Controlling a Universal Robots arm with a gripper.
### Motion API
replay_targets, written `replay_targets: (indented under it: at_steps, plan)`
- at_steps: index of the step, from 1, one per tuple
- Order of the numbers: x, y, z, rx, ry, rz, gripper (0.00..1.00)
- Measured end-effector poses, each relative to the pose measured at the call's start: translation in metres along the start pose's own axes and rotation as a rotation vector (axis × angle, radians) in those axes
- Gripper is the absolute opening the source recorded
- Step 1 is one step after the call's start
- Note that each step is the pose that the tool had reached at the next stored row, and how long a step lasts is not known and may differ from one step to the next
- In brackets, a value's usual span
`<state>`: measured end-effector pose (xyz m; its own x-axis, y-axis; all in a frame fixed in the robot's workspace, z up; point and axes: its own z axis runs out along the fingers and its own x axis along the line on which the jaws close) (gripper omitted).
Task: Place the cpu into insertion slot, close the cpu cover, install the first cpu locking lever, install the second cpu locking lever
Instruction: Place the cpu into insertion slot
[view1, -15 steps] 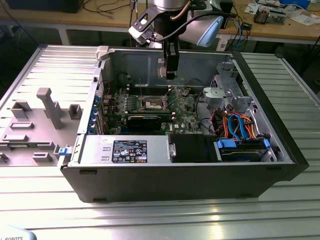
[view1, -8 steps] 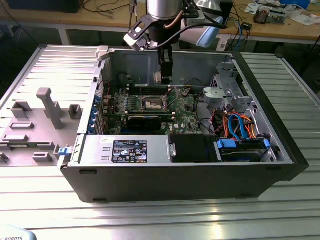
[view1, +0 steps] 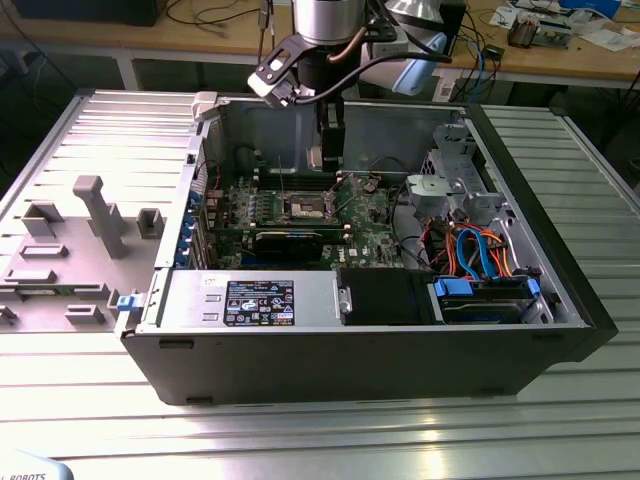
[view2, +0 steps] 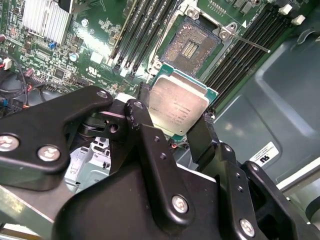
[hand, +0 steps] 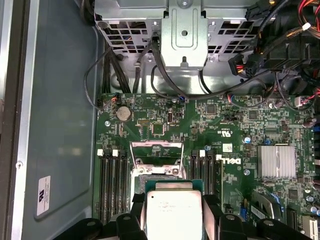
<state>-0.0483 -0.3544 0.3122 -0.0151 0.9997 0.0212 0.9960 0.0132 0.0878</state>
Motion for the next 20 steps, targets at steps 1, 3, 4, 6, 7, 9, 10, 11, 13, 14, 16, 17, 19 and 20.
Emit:
replay_targets:
  at_steps: [1,3,4,6,7,9,10,11,13,14,16,17,19,20]
  plan:
    - [0.0000,-0.0001,0.0007,0.0000,0.0000,0.000,0.54]
    - [0.0000,-0.0001,0.0016,-0.0001,0.0000,0.000,0.54]
    - [0.0000,-0.0001,0.0017,-0.0001,0.0001,0.000,0.54]
    - [0.0000,-0.0002,0.0021,0.0000,0.0000,0.000,0.54]
    - [0.0008,-0.0002,0.0025,0.0000,0.0000,0.000,0.54]
    - [0.0008,-0.0002,0.0030,0.0000,0.0001,0.000,0.54]
    - [0.0008,-0.0002,0.0030,0.0000,0.0001,0.000,0.54]
    - [0.0008,-0.0003,0.0033,-0.0001,0.0002,0.000,0.54]
    - [0.0008,-0.0003,0.0036,-0.0001,0.0001,0.000,0.54]
    - [0.0008,-0.0003,0.0038,-0.0001,0.0001,0.000,0.54]
    - [0.0008,-0.0003,0.0044,-0.0001,0.0001,0.000,0.54]
    - [0.0008,-0.0004,0.0045,-0.0001,0.0001,0.000,0.54]
    - [0.0008,-0.0004,0.0053,-0.0001,0.0002,0.000,0.54]
    - [0.0008,-0.0004,0.0056,-0.0001,0.0003,0.000,0.54]
